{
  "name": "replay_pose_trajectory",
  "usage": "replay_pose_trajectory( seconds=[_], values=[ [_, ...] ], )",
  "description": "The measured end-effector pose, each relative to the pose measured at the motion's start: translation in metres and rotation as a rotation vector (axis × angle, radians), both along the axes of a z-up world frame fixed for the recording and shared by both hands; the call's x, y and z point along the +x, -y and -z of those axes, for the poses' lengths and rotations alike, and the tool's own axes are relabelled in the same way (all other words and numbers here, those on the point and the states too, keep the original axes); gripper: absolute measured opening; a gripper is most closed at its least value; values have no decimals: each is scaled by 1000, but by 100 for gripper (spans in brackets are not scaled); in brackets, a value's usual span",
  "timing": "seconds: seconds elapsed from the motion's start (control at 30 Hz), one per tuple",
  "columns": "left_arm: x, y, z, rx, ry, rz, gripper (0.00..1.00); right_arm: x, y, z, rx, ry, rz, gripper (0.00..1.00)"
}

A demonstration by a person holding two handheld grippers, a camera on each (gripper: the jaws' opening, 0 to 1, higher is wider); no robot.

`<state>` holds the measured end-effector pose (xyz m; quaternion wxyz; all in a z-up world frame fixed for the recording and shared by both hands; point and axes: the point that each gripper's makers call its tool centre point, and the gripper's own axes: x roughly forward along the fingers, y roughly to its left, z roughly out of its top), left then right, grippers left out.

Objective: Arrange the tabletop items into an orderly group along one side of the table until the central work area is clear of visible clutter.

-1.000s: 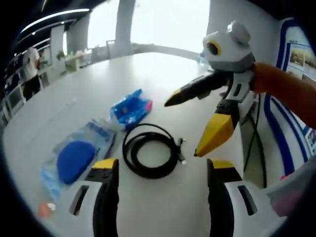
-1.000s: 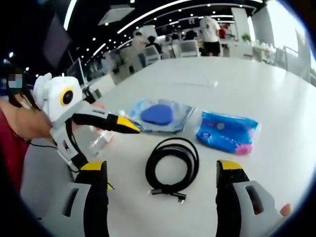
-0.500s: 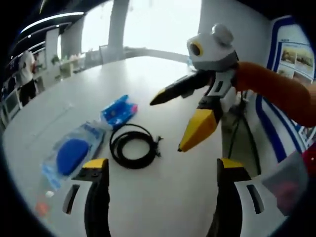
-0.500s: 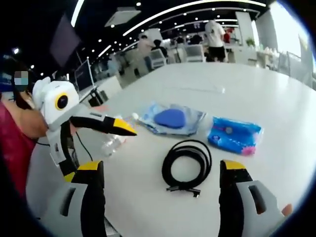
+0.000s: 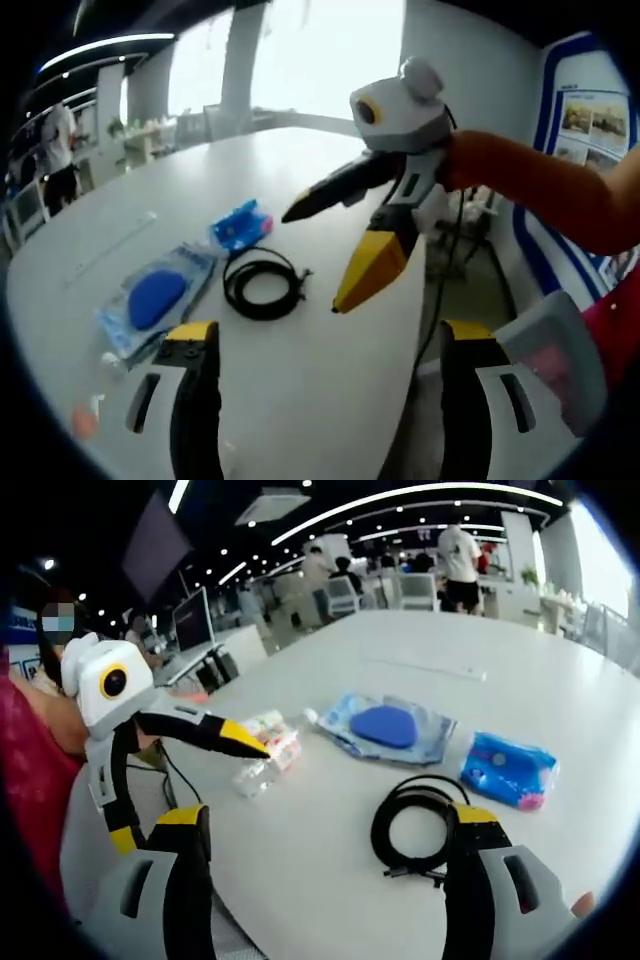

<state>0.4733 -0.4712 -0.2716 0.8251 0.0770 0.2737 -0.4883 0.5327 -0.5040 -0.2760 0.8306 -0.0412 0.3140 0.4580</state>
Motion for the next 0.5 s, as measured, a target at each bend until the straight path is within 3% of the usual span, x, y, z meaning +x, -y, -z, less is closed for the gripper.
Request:
replay_pose_trajectory(
  seconds=[0.5],
  values=[
    [-18, -69, -13, -30, 20, -118, 88, -20, -61, 1, 2, -4, -112, 97]
  ],
)
